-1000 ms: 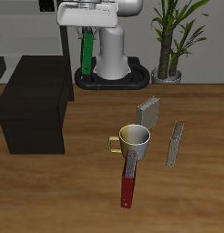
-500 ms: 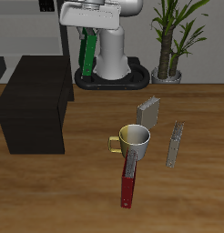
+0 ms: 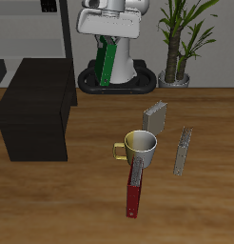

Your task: Place the green book in the top region of the shelf

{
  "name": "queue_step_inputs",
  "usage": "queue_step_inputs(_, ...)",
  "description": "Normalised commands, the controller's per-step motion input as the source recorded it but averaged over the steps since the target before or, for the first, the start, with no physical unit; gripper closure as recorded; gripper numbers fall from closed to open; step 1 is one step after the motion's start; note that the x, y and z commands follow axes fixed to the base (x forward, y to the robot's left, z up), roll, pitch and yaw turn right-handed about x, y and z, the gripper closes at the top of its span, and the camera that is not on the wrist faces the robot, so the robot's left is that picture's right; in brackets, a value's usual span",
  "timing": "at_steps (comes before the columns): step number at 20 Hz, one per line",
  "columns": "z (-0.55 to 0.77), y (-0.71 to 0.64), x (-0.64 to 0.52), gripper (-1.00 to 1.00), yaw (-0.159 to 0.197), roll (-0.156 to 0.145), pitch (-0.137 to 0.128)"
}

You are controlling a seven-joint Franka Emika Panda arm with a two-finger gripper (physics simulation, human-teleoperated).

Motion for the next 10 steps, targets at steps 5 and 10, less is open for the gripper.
queue_step_inputs(5,-0.21,0.46,0.04,1.00,0.024,-0.017,-0.012)
queue_step_inputs(10,-0.26,0.20,0.06,1.00,-0.012,-0.101,0.042)
